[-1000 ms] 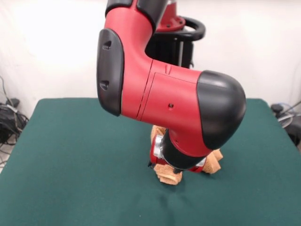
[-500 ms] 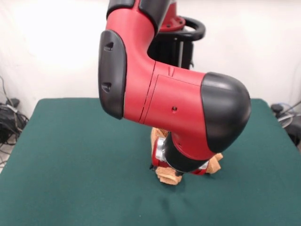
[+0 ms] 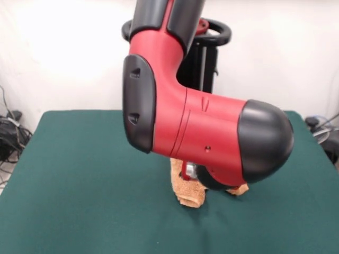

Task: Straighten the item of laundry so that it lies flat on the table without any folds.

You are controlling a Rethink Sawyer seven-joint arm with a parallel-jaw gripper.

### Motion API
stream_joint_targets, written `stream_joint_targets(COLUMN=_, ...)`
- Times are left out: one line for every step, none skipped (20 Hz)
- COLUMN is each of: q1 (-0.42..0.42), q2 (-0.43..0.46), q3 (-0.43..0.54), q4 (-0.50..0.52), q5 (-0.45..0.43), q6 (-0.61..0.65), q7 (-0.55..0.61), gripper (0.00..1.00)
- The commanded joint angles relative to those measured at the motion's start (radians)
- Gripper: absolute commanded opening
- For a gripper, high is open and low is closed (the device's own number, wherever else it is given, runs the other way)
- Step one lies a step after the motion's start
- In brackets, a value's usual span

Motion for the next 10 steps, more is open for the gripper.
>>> stream_joint_targets(q1=0.027, q2=0.012, q3=0.048, q4=0.084, q5=0.007, q6=0.097, q7=0.200, gripper=1.00)
stream_joint_targets(q1=0.025, q2=0.011, q3=0.046, q4=0.089, q5=0.003, q6=0.105, q7=0.196, gripper=1.00)
stream_joint_targets(q1=0.024, q2=0.008, q3=0.043, q4=0.097, q5=0.000, q6=0.107, q7=0.194, gripper=1.00)
stream_joint_targets(q1=0.020, q2=0.012, q3=0.043, q4=0.095, q5=-0.002, q6=0.100, q7=0.191, gripper=1.00)
stream_joint_targets(q1=0.017, q2=0.015, q3=0.043, q4=0.093, q5=-0.005, q6=0.092, q7=0.188, gripper=1.00)
stream_joint_targets(q1=0.010, q2=0.027, q3=0.044, q4=0.081, q5=-0.008, q6=0.078, q7=0.185, gripper=1.00)
stream_joint_targets(q1=0.007, q2=0.025, q3=0.044, q4=0.086, q5=-0.010, q6=0.066, q7=0.180, gripper=1.00)
stream_joint_targets(q1=0.000, q2=0.025, q3=0.046, q4=0.094, q5=-0.015, q6=0.028, q7=0.171, gripper=1.00)
stream_joint_targets(q1=-0.005, q2=0.016, q3=0.045, q4=0.112, q5=-0.021, q6=-0.018, q7=0.163, gripper=1.00)
stream_joint_targets(q1=-0.010, q2=0.020, q3=0.046, q4=0.109, q5=-0.026, q6=-0.041, q7=0.154, gripper=1.00)
